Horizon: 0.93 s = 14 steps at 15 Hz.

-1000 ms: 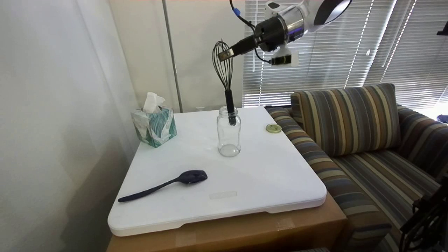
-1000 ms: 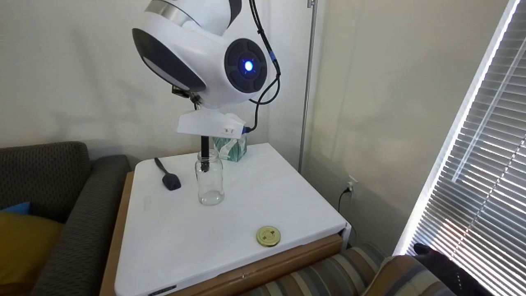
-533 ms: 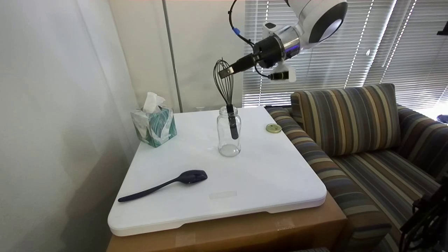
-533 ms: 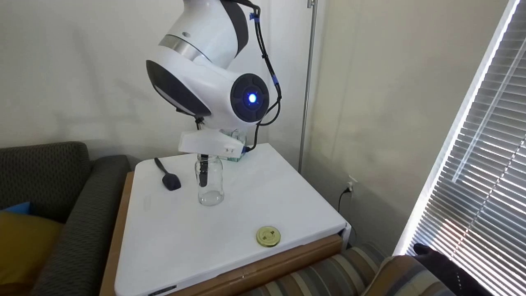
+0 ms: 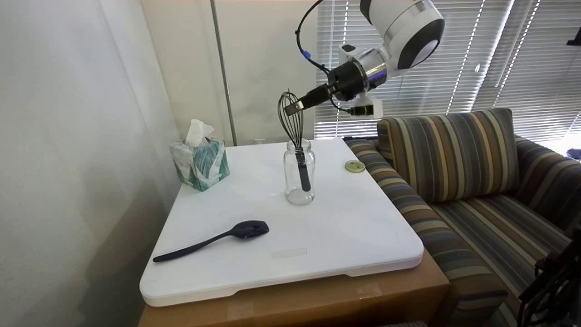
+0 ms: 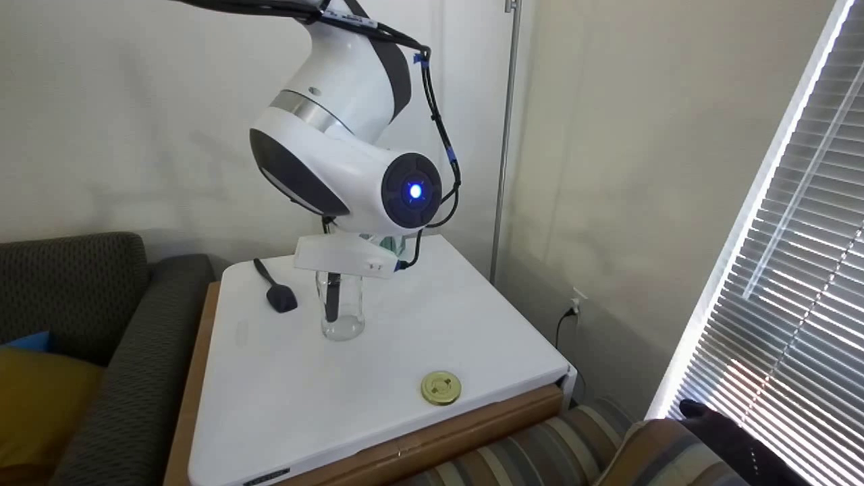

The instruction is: Put the whisker in the glass bottle

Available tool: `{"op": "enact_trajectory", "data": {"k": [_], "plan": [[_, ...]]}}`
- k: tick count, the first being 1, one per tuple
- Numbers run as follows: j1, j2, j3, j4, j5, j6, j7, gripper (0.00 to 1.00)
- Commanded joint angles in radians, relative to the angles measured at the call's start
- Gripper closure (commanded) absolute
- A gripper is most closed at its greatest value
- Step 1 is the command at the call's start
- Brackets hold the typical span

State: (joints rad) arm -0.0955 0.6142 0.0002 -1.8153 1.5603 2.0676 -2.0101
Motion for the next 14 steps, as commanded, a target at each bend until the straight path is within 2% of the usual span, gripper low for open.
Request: {"op": "enact_trajectory", "data": {"k": [1,13,14], "plan": [[0.004,0.028,-0.016,0.016,0.01,-0.024,-0.011,0.99],[0.004,0.063,-0.022,0.018,0.005,-0.023,-0.004,0.99],[0.004,0.063,-0.021,0.019,0.003,-0.025,-0.005,0.94]]}}
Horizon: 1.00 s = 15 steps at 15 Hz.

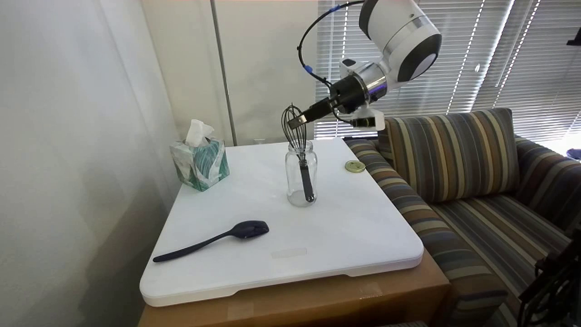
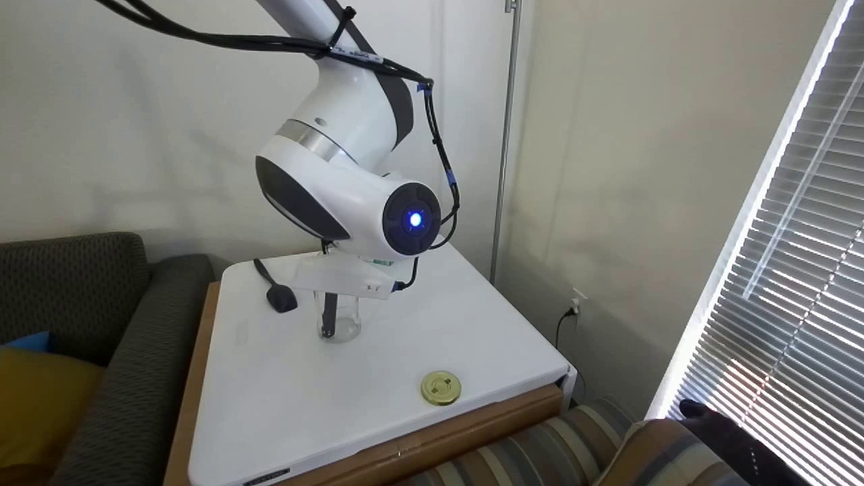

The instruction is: Put the whisker in the glass bottle

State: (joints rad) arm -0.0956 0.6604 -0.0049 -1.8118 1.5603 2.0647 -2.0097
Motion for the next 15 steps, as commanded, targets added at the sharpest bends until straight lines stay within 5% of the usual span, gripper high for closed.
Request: {"op": "enact_trajectory", "data": {"k": [1,2,3,11,15], "plan": [[0.005,0.018,-0.017,0.016,0.002,-0.022,-0.005,0.94],[0.005,0.017,-0.017,0.015,0.002,-0.023,-0.006,0.87],[0.005,0.017,-0.017,0.016,0.001,-0.024,-0.007,0.68],[0.006,0.011,-0.017,0.008,-0.005,-0.029,-0.01,0.12],[0.008,0.004,-0.017,0.002,-0.012,-0.036,-0.014,0.0]]}}
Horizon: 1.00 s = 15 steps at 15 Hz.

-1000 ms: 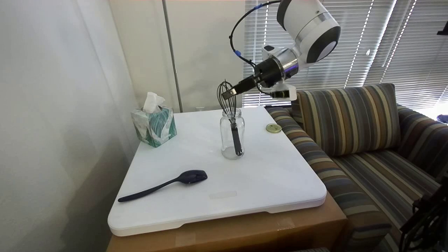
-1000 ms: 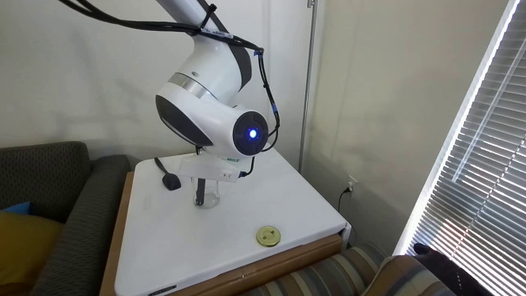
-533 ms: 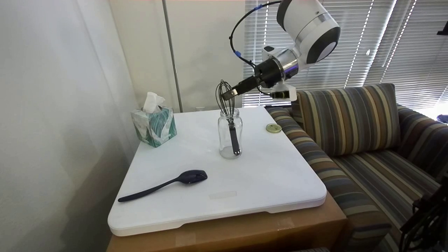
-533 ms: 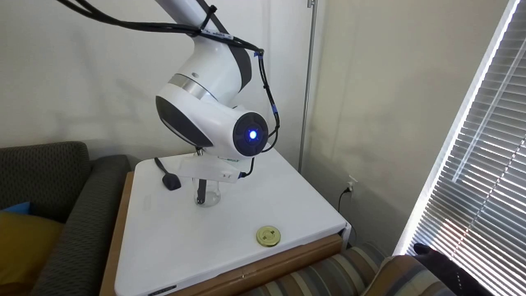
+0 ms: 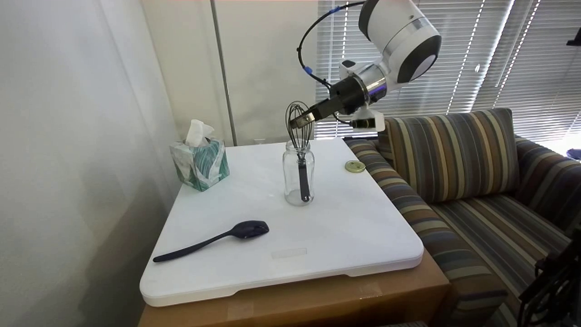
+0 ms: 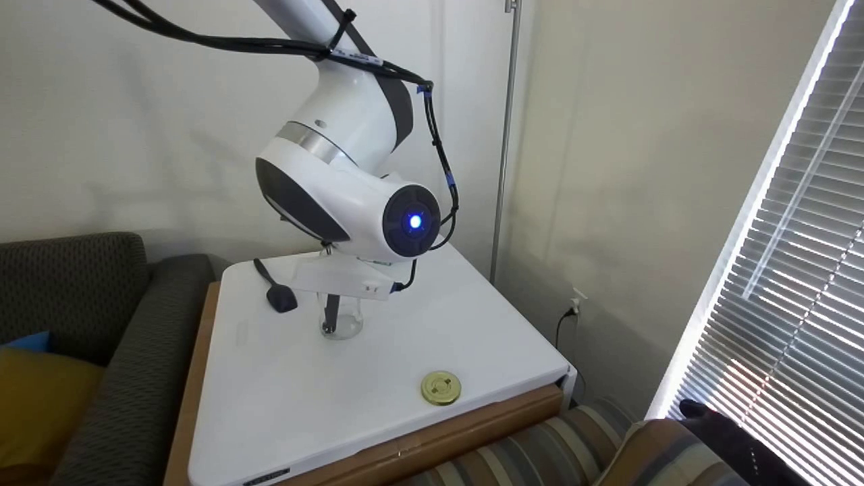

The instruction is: Put the whisker in the glass bottle

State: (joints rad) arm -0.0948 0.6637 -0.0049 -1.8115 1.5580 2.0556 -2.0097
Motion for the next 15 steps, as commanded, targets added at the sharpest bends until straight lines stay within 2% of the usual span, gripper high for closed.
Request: {"op": "enact_trajectory", "data": {"k": [1,8,12,15], "plan": [[0.009,-0.003,-0.017,0.0,-0.014,-0.03,-0.015,0.0],[0.02,-0.014,-0.019,-0.003,-0.063,-0.052,-0.027,0.0],[0.02,-0.02,-0.029,0.009,-0.247,-0.092,-0.036,0.0],[0.007,-0.027,-0.022,0.021,-0.31,-0.085,-0.045,0.0]]}}
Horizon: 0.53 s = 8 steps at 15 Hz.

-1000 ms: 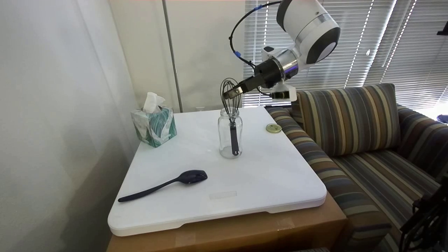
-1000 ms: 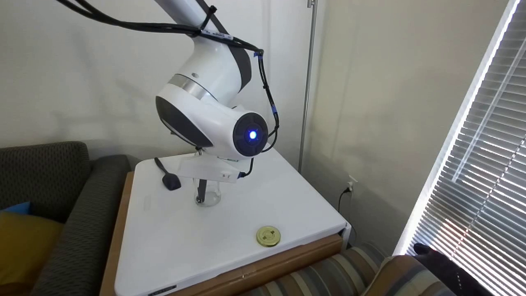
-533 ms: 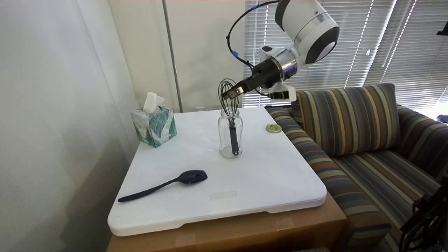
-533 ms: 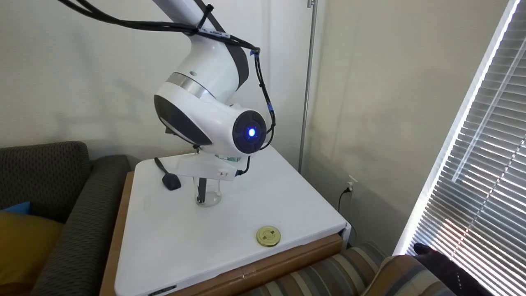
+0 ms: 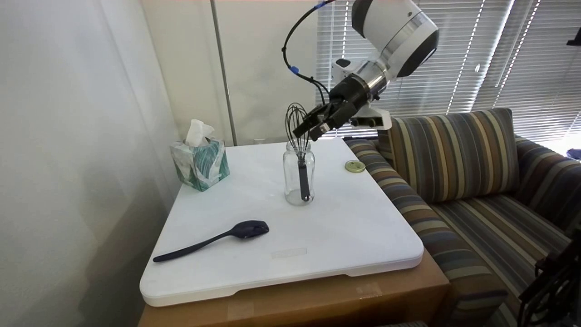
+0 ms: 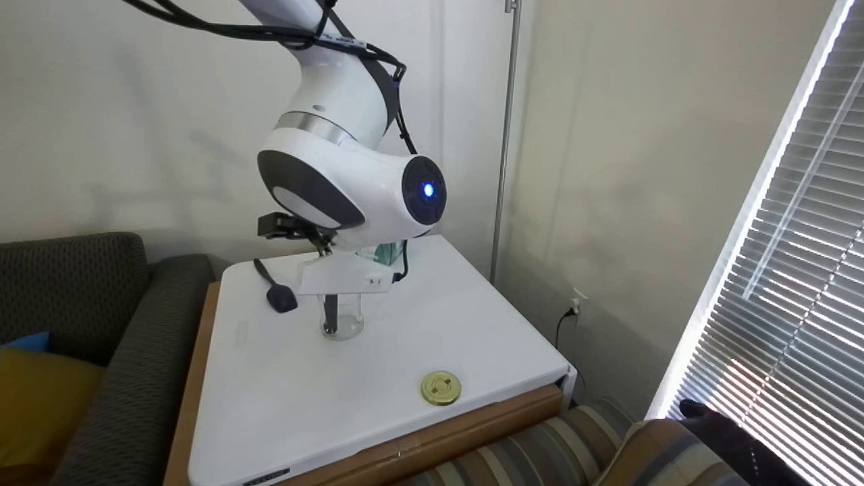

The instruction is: Put the whisker in the glass bottle

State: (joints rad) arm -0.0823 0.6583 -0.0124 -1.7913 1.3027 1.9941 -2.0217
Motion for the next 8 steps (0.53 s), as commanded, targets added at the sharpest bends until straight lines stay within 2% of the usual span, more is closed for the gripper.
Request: {"op": "enact_trajectory", "data": {"k": [1,8], "plan": [[-0.009,-0.021,-0.012,0.007,-0.069,-0.022,-0.033,0.0],[-0.013,-0.018,-0.003,0.037,-0.108,-0.01,-0.044,0.0]]}}
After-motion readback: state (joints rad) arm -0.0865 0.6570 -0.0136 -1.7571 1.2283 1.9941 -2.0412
